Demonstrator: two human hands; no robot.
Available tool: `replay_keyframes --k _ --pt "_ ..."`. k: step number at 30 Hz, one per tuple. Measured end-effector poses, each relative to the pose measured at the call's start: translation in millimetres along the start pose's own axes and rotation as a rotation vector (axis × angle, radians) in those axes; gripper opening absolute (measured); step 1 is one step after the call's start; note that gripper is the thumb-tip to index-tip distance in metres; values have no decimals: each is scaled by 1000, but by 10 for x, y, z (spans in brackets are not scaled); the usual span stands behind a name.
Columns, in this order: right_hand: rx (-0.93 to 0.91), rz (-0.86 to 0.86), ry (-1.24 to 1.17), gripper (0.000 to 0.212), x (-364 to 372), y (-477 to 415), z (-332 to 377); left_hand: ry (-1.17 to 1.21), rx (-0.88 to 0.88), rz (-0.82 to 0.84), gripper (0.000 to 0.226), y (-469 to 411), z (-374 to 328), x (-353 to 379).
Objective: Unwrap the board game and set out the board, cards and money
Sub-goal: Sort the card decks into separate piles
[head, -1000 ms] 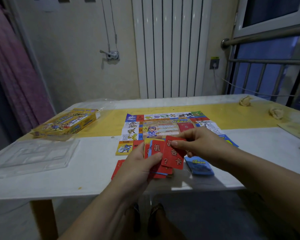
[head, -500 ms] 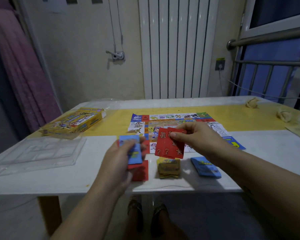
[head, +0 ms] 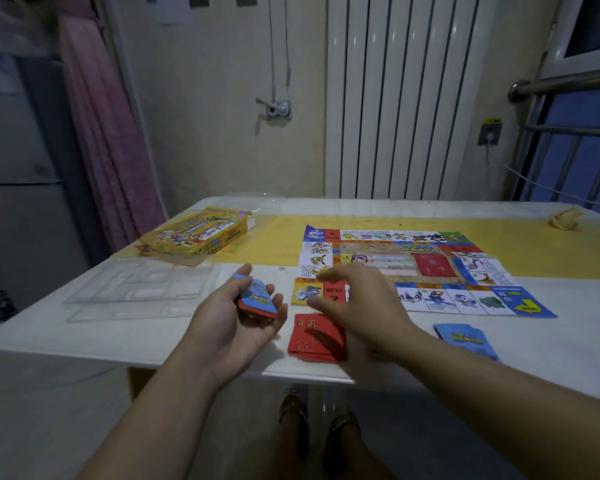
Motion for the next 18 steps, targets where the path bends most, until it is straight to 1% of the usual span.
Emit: replay_keyframes --k 1,2,3,5,6,8,9,11,13,14,15,17,18 --pt "-31 12 -143 51 -77 11 77 -19 -22 15 26 10 51 29" --pt "-78 76 -257 60 -124 40 174 -43 -41 38 27 24 113 72" --pt "-135 163 -299 73 -155 90 272 -74 -57 71 27 51 178 135" --pt "-251 293 -219 95 -180 195 383 -171 -71 157 28 117 335 281" --pt "-289 311 -165 100 -196 224 387 -249 -76 207 29 155 435 355" --pt "-305 280 -137 97 -270 224 333 -366 -96 296 28 223 622 480" --pt "-302 258 -151 93 -316 213 294 -377 -115 334 28 252 691 530" --pt "-293 234 -165 87 -412 207 203 -335 -192 425 31 337 795 637" --pt "-295 218 -158 86 -513 227 123 -262 -261 497 32 435 862 749" --pt "-307 212 -145 87 -558 243 88 -259 -248 511 30 453 881 785" --pt "-328 213 -129 88 -595 268 60 -295 -188 502 28 442 892 807" --pt "-330 245 -94 92 -653 309 -2 -436 -33 466 25 391 914 815" --pt "-290 251 -85 95 -689 300 -60 -501 30 463 23 378 926 835"
Point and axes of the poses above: each hand's wrist, its own y-axis away from the middle knuckle, its own x-axis out of the palm, z = x × y, the point moved 9 cm from there along -y, towards the middle knuckle, and after that the axes turned 10 degrees about -z, right-handed, at the moved point
